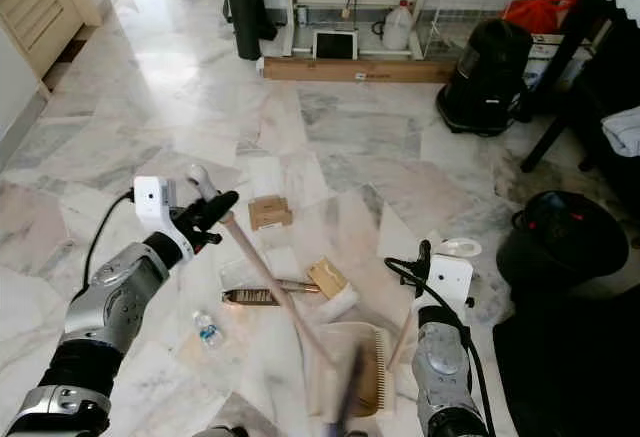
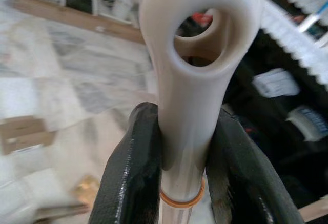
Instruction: Sweep floor
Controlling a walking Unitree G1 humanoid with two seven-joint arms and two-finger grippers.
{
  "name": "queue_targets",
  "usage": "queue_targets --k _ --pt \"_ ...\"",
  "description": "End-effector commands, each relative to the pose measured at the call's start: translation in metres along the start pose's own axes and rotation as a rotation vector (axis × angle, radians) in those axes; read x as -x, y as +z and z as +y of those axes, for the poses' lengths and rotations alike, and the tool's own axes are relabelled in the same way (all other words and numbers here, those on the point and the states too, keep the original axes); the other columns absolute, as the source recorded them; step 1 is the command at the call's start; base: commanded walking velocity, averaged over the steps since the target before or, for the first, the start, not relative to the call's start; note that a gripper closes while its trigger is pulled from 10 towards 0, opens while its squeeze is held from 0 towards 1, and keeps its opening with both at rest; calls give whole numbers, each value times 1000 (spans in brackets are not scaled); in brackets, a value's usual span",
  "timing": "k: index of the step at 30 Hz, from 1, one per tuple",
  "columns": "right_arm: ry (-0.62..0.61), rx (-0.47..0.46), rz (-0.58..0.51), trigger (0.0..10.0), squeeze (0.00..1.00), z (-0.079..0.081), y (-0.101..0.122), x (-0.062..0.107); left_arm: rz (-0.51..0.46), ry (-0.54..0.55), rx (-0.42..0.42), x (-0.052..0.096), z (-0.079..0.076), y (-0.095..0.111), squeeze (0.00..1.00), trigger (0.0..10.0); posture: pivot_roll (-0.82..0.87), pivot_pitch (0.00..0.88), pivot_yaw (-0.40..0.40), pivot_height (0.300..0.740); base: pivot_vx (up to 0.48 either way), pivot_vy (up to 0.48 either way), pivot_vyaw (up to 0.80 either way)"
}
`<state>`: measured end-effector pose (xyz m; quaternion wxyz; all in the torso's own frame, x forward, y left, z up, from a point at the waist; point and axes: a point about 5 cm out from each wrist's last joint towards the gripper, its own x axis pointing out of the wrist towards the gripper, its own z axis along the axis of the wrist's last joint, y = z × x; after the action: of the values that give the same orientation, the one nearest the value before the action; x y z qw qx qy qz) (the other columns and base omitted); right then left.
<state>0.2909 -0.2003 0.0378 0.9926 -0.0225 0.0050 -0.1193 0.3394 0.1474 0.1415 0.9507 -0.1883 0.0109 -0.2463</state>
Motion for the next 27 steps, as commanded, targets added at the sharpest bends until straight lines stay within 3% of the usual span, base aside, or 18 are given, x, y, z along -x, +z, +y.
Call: queue_targets --k 1,4,7,8,10,11,15,19,22,27 --pt "-1 2 -8 10000 0 0 3 -2 -63 -32 1 -4 -5 19 0 10000 178 136 -26 740 0 0 0" --pt "-3 0 -11 10000 0 0 4 -3 -65 -33 6 -4 -6 22 0 10000 178 135 -26 740 0 0 0" --pt "-3 -1 -14 10000 0 0 5 -4 -123 20 -45 -3 -3 36 0 10000 178 132 -27 740 0 0 0" --pt "-4 -1 -15 10000 0 0 5 -5 -144 38 -76 -3 -3 41 0 10000 179 132 -28 740 0 0 0" --pt "-5 0 -16 10000 0 0 6 -5 -159 70 -218 -2 -5 49 0 10000 180 131 -27 740 0 0 0" --pt "-6 2 -16 10000 0 -1 6 -6 -226 76 -291 0 -13 59 0 10000 178 127 -28 740 0 0 0" --pt "-14 1 -37 10000 0 -3 10 -8 -313 150 -361 4 -12 70 0 10000 173 121 -31 740 0 0 0" --pt "-24 6 -53 10000 0 -5 13 -10 -308 157 -387 3 -12 71 0 10000 171 120 -32 740 0 0 0" --pt "-66 -6 -130 10000 0 -15 28 -16 -331 170 -502 4 -14 75 0 10000 164 103 -29 740 0 0 0" --pt "-77 -5 -165 10000 0 -17 36 -20 -304 187 -544 0 -13 68 0 10000 156 93 -27 740 0 0 0"
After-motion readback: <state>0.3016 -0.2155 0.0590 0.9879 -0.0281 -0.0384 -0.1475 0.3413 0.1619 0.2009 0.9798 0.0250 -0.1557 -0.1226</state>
